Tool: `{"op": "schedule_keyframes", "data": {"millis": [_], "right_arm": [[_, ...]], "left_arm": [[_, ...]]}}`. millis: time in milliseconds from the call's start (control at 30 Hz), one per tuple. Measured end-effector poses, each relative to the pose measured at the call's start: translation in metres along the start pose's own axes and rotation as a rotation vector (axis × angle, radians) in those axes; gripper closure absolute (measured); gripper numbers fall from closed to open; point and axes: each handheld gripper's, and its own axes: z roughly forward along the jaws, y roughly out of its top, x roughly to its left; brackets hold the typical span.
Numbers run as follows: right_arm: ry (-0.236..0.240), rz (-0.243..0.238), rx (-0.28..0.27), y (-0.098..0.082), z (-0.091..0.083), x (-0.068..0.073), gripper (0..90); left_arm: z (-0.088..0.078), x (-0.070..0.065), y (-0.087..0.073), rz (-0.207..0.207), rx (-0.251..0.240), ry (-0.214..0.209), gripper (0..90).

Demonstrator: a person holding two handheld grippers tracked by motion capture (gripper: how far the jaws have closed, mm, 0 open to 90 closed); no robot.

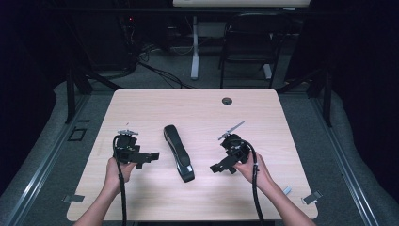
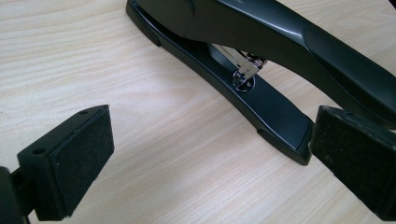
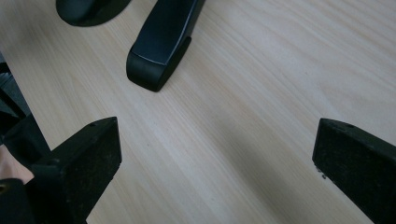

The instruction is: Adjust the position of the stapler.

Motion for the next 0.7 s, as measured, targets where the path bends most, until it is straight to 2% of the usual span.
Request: {"op": "schedule_keyframes", "data": {"millis": [367,567,700], "right_arm": [[0.004,-0.043,-0.025,0.033,0.006,0.023,1.5],[0.061,-0.065,-0.050,0.055,0.010,0.041,2.3],[0.026,-0.097,-0.034,0.071,0.019,0.055,4.8]], "left_arm": [[0.001,0.003,0.000,-0.001,0.005,0.016,0.0],[0.004,0.004,-0.001,-0.012,-0.003,0.010,0.0],[0.006,0.003,-0.001,-0.009,0.006,0.011,0.0]]}}
